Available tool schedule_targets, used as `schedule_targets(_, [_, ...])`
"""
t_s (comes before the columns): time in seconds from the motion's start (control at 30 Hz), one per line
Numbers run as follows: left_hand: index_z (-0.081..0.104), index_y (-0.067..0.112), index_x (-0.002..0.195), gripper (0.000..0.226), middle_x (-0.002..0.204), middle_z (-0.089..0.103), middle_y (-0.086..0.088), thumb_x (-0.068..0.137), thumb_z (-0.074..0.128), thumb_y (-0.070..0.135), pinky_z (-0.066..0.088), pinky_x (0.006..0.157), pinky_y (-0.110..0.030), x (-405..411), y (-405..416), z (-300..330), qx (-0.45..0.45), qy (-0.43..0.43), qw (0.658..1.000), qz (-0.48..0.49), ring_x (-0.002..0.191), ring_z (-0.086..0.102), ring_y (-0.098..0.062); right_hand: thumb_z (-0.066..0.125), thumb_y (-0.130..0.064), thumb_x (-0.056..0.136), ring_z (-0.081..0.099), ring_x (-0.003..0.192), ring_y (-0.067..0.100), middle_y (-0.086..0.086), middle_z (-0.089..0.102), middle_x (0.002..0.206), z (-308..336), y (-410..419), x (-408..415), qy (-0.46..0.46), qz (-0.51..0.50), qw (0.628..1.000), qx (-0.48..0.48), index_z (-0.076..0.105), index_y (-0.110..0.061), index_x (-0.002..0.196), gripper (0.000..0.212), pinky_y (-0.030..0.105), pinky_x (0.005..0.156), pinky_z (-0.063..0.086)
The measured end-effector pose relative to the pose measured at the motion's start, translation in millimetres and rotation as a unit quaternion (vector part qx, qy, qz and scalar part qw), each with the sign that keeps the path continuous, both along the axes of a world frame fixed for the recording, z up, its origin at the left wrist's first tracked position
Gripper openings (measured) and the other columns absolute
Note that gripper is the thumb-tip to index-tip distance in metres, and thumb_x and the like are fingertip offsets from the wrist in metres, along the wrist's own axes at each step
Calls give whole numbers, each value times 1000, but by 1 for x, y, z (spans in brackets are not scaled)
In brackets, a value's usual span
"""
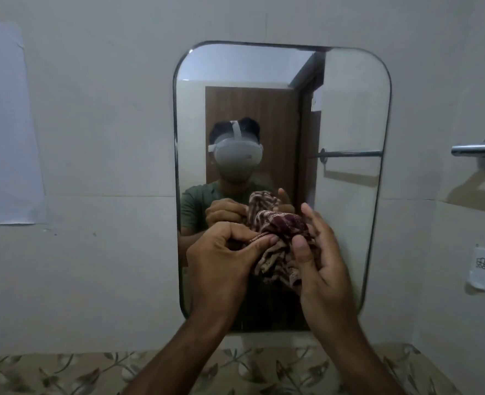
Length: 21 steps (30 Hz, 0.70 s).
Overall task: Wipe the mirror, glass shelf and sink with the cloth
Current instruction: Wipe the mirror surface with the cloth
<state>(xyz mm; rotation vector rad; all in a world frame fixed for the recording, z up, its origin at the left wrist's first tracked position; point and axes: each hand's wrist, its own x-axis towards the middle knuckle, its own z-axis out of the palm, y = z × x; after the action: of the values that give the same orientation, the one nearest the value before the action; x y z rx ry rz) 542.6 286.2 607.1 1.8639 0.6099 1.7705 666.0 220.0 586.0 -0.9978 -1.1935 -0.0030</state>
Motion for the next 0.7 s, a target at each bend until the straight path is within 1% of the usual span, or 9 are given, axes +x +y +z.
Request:
schedule_targets(0.07, [73,19,79,19,75,72,8,70,84,32,57,62,-19,-1,2,6,-9,-34,999,-11,70,70,-4,52,-41,100,58,120,1,-18,58,131,6,0,-1,16,-5,1000,5,40,-50,139,42,41,99,54])
schedule_targets(0.1, [74,19,79,19,75,73,7,70,84,32,57,62,-20,-1,3,10,-13,-43,999,-19,70,70,-5,53,-39,99,60,118,3,-16,59,129,10,1,-3,9,-9,1000,13,42,-51,135,40,41,96,56])
schedule_targets(0.17, [75,19,80,17,77,73,8,71,83,31,58,63,-19,-1,6,18,-14,-55,998,-32,72,71,-5,53,-37,102,61,117,6,-15,61,124,20,5,-7,-30,-32,998,37,49,-50,126,28,40,96,56])
schedule_targets(0.27, [76,20,83,13,81,74,9,74,81,29,58,66,-19,-1,12,33,3,-56,998,-41,76,71,-3,52,-33,101,60,118,11,-12,62,124,36,14,-7,-72,-71,993,62,55,-39,125,25,38,97,54])
schedule_targets(0.33, [77,20,85,12,86,74,10,77,79,28,59,68,-22,0,16,42,6,-42,998,-53,80,71,-3,54,-25,103,59,118,10,-9,62,124,47,18,-4,-84,-93,989,77,58,-30,126,24,33,97,53])
schedule_targets(0.43, [77,20,88,12,88,73,10,80,77,28,60,70,-27,6,20,52,22,-11,998,-63,83,71,-4,56,-16,101,59,116,7,-7,62,121,62,17,4,-100,-131,982,96,61,-25,124,25,22,96,51])
schedule_targets(0.53, [75,25,92,12,89,71,14,82,73,31,59,70,-21,16,16,58,52,29,997,-54,85,68,3,56,-13,101,58,116,4,-5,63,123,71,12,14,-96,-154,978,103,62,-20,125,26,12,93,47])
schedule_targets(0.6, [73,28,98,15,93,70,16,83,71,31,57,73,-17,25,11,62,77,55,995,-38,88,66,8,55,-15,101,57,115,0,-6,63,124,77,6,21,-92,-173,975,107,60,-19,127,26,7,92,45])
schedule_targets(0.7, [65,31,117,36,107,66,17,82,75,28,54,80,-11,37,4,68,100,69,991,-56,98,62,10,56,-18,101,59,113,-1,-11,63,119,84,-4,32,-80,-179,973,120,55,-24,126,25,10,90,49])
